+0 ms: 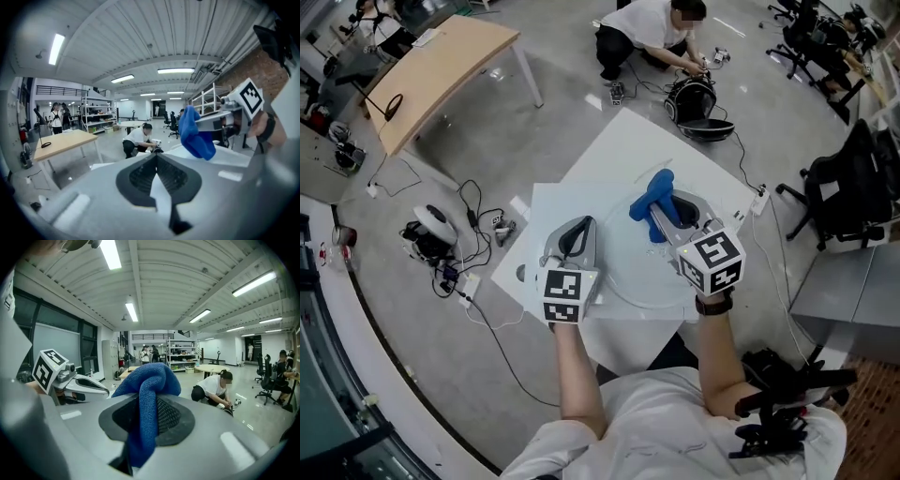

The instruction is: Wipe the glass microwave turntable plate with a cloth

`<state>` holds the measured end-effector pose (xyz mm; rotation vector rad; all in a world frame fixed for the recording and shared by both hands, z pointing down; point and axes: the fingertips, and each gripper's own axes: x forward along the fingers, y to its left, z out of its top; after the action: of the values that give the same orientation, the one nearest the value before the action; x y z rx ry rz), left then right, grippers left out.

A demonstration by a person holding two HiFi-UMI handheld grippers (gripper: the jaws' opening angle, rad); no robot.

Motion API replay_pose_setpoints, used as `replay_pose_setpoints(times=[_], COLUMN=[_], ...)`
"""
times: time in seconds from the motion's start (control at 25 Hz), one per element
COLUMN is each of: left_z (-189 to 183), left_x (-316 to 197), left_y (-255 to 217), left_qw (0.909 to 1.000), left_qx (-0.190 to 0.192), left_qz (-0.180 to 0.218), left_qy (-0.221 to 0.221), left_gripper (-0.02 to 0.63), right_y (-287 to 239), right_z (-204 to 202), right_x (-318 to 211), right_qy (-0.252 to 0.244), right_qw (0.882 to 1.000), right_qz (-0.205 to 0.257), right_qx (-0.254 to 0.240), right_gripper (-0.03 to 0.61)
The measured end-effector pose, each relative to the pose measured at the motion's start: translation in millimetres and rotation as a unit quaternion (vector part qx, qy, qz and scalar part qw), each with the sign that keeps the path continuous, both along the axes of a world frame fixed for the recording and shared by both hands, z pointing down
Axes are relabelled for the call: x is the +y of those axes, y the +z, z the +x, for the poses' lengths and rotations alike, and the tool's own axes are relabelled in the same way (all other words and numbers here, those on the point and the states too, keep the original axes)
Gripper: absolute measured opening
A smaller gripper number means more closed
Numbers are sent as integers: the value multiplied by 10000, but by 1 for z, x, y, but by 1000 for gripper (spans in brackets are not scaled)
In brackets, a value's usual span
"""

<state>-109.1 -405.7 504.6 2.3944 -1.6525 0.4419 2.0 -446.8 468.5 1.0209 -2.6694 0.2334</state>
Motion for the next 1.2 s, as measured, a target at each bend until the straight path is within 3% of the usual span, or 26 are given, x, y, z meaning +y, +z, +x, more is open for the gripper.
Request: replay_pose_setpoints(times=[0.2, 0.6, 0.96, 1.2], left_z=[1, 22, 28, 23], left_x=[16, 40, 36, 32], left_y=[19, 42, 56, 57], left_qw=[9964, 9856, 9789, 9786], left_qx=[-275, -435, -908, -791], left_qz=[-650, -1185, -1558, -1710], left_qy=[460, 1122, 958, 822], left_gripper=[2, 2, 2, 2], right_y=[14, 45, 60, 75], right_z=[-44, -92, -94, -69], right_x=[3, 19, 8, -28], right_qy=[-502, -1128, -992, -498], right_qw=[9984, 9895, 9812, 9742], right_qz=[-123, -330, -215, -283], right_qx=[242, 842, 1639, 2183], right_gripper=[80, 84, 84, 78])
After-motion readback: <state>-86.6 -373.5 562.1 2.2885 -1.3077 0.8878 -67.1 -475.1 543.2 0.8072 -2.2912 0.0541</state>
